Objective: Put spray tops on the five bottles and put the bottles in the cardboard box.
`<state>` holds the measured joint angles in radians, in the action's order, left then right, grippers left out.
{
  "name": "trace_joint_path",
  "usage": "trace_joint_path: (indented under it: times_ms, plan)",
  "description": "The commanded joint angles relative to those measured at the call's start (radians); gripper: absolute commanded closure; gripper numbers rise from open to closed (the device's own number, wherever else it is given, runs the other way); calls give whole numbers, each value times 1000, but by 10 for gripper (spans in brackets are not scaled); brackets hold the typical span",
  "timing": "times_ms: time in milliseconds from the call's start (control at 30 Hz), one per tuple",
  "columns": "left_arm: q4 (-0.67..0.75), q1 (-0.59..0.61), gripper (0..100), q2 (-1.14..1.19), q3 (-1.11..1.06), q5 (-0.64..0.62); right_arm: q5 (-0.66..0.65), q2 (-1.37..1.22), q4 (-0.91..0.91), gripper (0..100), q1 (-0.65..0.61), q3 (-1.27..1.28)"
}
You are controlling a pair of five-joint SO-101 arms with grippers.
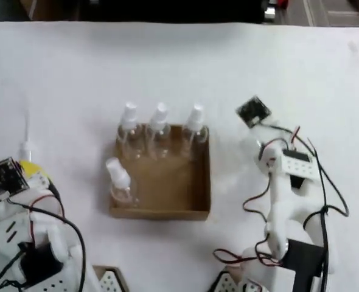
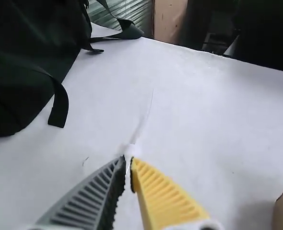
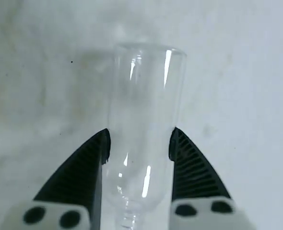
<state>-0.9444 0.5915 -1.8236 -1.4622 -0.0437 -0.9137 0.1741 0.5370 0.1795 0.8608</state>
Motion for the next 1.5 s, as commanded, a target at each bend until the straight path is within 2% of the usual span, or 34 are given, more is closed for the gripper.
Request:
trace_joint_path:
  times_ms: [0,67,133,233,400,567,700,933,1167,1300,1467]
  plan:
    - [28,-12,977,-10,5,-11,-12,-15,-2,858,-30,9]
    - [28,-12,977,-10,5,-11,-20,-15,2,752,-28,9]
    - [28,-12,977,-10,5,-11,-37,-15,4,711,-31,9]
    - [28,-12,977,-10,5,-9,-100,-15,28,741,-33,9]
    - [29,-13,977,-10,5,-8,-100,68,133,748,41,-35]
    - [31,-15,977,-10,5,-6,25,242,332,748,99,-46]
    - [31,-15,977,-10,5,-6,54,374,446,749,101,2]
    - [26,-15,977,-10,5,-6,43,593,358,748,219,219]
    - [26,-15,977,-10,5,-6,9,677,193,750,170,462]
    - [25,-15,977,-10,3,-6,6,676,108,751,171,499]
    - [25,-16,977,-10,3,-6,-35,676,101,751,171,500]
